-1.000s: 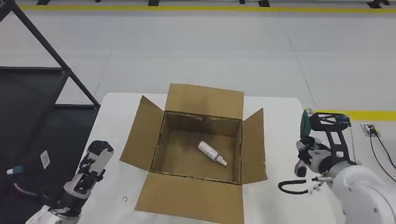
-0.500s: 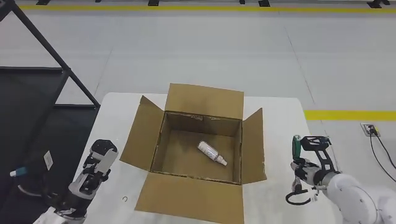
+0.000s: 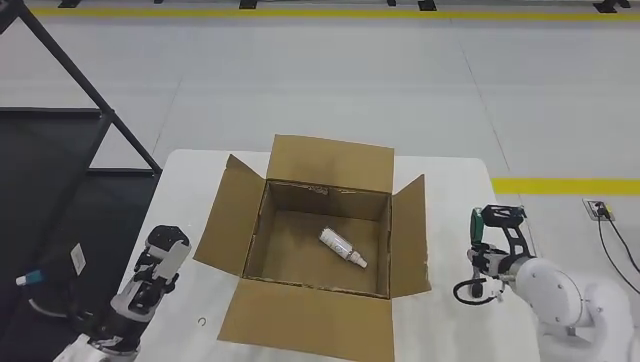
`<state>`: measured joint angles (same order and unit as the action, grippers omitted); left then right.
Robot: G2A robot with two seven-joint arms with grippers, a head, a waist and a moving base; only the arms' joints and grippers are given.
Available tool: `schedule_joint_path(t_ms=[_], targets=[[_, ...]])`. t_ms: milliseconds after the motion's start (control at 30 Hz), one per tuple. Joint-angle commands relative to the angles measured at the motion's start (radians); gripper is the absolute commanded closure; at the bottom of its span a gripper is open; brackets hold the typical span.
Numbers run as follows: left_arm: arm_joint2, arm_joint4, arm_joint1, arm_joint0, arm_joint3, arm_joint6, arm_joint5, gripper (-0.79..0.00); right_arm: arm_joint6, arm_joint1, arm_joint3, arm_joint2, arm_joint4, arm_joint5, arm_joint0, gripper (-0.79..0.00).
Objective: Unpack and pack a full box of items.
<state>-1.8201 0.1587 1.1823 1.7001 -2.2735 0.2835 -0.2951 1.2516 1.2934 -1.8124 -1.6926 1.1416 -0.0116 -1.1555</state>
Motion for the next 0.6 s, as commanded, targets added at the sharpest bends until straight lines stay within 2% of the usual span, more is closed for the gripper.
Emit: schedule_joint_path(t_ms=[0, 100, 333, 567], targets=[[0.0, 0.0, 0.0, 0.0, 0.0, 0.0, 0.0, -0.785, -0.017, -0.001, 0.029, 0.022, 0.034, -0.018, 0.011, 0.0], [0.0, 0.0, 0.0, 0.0, 0.0, 0.0, 0.0, -0.785, 0.003, -0.005, 0.117, 0.045, 0.062, -0.017, 0.079, 0.0], [0.0, 0.0, 0.0, 0.0, 0.0, 0.0, 0.0, -0.785, 0.041, -0.019, 0.372, 0.062, 0.089, 0.062, 0.246, 0.0], [0.0, 0.0, 0.0, 0.0, 0.0, 0.0, 0.0, -0.785, 0.06, -0.031, 0.491, 0.082, 0.118, 0.106, 0.314, 0.0]])
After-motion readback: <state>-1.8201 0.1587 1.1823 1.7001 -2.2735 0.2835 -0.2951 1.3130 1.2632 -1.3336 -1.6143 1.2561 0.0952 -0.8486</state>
